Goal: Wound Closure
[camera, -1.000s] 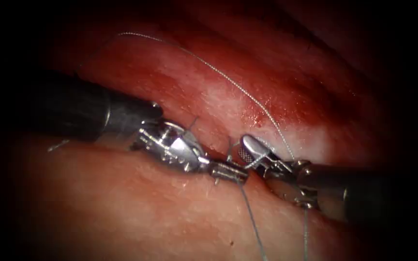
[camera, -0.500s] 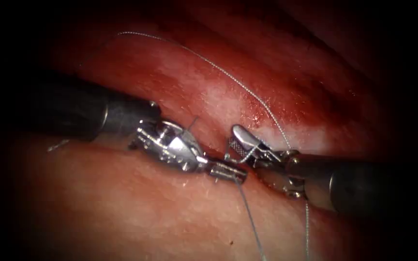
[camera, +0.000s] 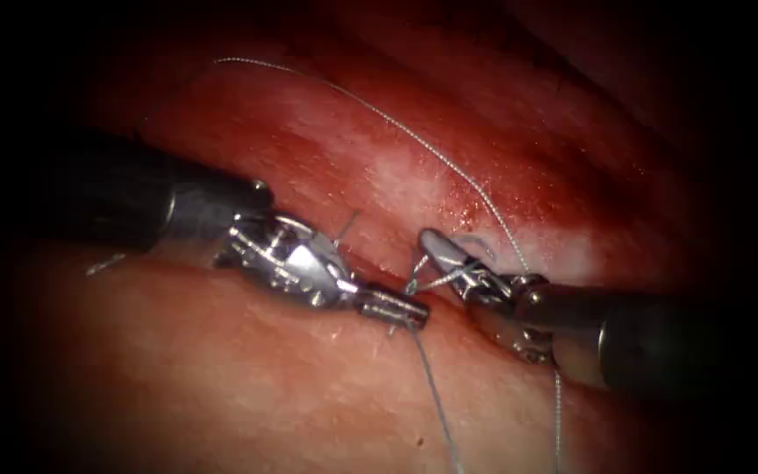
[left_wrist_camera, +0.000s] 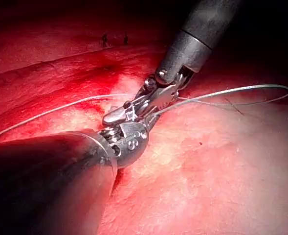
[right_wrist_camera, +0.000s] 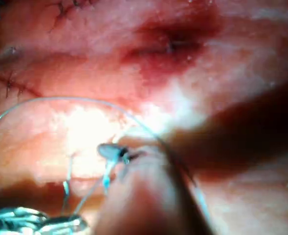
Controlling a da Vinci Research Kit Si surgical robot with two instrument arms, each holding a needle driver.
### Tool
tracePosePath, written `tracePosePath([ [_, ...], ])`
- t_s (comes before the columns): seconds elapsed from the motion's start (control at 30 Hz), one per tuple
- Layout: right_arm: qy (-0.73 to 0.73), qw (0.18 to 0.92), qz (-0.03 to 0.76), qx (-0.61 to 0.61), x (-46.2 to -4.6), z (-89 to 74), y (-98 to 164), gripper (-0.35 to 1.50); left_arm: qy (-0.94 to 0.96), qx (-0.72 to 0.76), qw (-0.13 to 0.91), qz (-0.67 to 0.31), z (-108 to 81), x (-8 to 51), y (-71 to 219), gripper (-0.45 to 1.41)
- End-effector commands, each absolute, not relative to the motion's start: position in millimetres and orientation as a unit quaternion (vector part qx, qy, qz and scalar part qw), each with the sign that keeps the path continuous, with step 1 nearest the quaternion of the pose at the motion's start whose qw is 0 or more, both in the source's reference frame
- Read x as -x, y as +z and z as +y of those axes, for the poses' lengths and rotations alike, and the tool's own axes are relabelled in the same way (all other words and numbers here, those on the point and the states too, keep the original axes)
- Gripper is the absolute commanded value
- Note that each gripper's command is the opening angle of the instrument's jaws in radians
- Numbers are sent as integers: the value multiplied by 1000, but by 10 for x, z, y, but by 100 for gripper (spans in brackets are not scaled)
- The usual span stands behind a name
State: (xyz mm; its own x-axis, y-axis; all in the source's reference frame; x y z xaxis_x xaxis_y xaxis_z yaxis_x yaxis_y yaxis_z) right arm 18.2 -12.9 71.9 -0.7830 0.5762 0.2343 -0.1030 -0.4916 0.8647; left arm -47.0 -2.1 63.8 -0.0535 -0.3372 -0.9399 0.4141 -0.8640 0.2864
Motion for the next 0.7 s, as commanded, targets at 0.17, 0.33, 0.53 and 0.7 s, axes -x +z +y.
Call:
tracePosePath([
  [0.17,793,280,486,-240,-194,-130,701,-35,-741,-630,230,36,-9,455,640,-45],
  [0.33,761,340,502,-232,-200,-133,687,-35,-753,-624,205,37,17,441,637,-45],
  [0.53,713,416,523,-211,-202,-140,683,-35,-761,-620,187,35,48,435,637,-45],
  [0.7,673,464,538,-207,-201,-146,678,-35,-765,-618,177,34,75,436,644,-45],
])
